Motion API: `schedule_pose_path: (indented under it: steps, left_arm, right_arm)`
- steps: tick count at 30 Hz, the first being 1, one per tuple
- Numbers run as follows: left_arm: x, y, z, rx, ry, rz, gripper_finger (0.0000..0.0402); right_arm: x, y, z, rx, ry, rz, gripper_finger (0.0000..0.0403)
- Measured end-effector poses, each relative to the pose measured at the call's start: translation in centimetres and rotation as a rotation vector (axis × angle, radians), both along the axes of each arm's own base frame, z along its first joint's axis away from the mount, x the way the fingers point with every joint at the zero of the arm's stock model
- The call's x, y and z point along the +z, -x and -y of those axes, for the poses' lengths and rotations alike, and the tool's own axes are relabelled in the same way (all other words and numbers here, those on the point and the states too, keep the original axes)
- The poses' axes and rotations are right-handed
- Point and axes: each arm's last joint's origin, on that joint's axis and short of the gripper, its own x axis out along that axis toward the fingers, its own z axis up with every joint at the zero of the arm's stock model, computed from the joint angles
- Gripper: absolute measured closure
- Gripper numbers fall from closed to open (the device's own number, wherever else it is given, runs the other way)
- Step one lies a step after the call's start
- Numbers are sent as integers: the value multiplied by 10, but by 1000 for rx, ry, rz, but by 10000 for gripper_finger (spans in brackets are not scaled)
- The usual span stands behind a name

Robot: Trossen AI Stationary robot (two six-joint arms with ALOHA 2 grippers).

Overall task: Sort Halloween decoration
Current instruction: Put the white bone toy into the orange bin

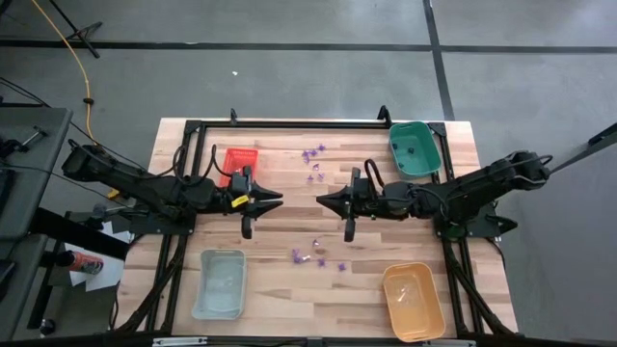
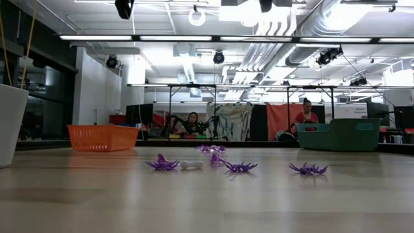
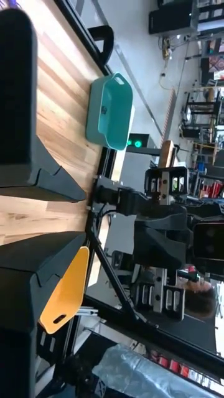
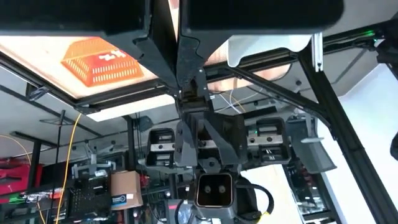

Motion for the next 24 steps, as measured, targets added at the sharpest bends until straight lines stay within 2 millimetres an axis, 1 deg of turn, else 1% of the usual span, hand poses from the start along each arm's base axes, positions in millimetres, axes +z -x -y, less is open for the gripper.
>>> schedule_pose_path:
  steps: [3,6,9,12,15,18,22,24]
  left_arm:
    - [0,-2,0,7,-3,-26,326]
    - [3,-14,5,-4,-16,-144,326]
    - [6,-33,14,-54,-54,-282,326]
    - [-2,-57,28,-122,-100,-428,326]
    - [-17,-79,45,-164,-131,-540,326]
    - [-40,-96,59,-177,-142,-627,326]
    - [-73,-110,70,-136,-56,-723,326]
    - [-89,-114,73,-106,-15,-772,326]
  right_arm:
    - [0,0,0,0,1,-1,402]
    - [0,0,1,-10,9,-4,402]
    - [-1,0,1,-31,31,-16,402]
    - [-2,0,2,-64,39,-27,402]
    - [-5,1,3,-100,47,-58,402]
    - [-6,6,6,-136,66,-112,402]
    - [-6,18,11,-217,103,-192,402]
    - [-4,24,13,-259,115,-209,402]
